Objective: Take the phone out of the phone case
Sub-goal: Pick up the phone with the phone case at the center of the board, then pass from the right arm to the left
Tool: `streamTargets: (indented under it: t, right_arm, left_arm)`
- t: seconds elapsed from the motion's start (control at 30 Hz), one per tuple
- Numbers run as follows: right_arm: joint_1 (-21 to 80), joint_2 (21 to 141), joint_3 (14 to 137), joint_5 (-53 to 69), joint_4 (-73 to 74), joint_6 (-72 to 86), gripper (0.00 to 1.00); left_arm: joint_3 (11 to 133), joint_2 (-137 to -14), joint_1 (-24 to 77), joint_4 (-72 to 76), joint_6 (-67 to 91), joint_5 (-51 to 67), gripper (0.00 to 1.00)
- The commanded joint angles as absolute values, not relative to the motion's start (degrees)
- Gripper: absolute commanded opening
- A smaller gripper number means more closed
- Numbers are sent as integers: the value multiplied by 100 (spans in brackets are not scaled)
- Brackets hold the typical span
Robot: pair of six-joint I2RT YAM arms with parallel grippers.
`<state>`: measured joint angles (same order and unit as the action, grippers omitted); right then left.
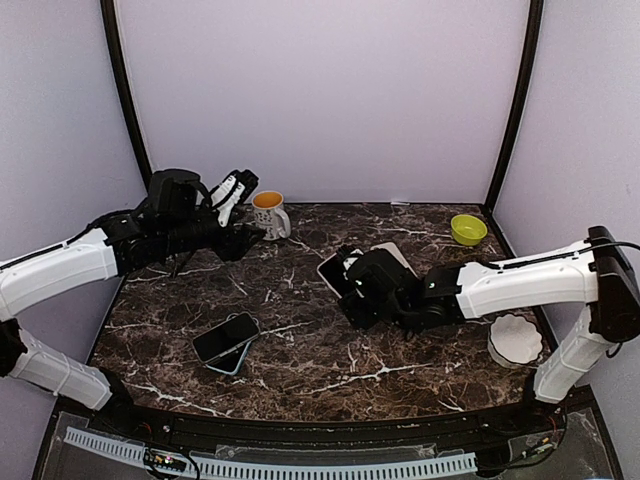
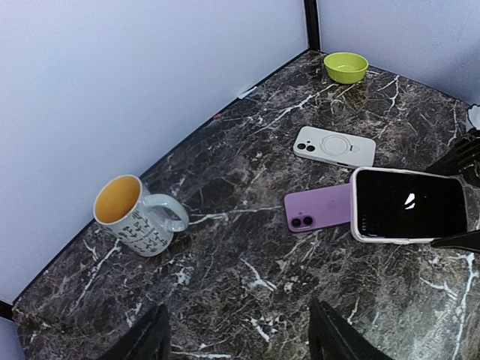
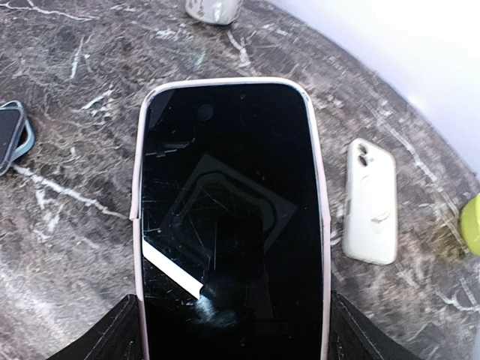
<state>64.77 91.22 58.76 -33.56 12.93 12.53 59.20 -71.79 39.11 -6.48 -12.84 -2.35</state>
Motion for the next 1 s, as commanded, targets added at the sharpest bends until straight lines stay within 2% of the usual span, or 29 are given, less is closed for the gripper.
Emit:
streamTargets:
  t: [0.0,0.17,0.37,0.63,0.97]
  right_arm:
    - [6495,8999,6276,-4124,622,797,0]
    - [6521,9051,6363,-4514,373,624,0]
    - [6530,8403,5889,-3755,-668,50,0]
    - [6539,7981,5753,-2683,-1075,70,0]
    - [6620,7964,5804,-2173,-1519,-138,0]
  left_arm:
    - [6336,-7396,3883,-1030,-914,396,65]
    - [6500,-7562,3856,-1244,-609,1299,64]
    - [6594,-7564,3583,-1119,-87,2555,64]
    - [6615,-7624,2986,-510,913,4609,63]
    - [6453,-7804,2840,651,2087,5925,58]
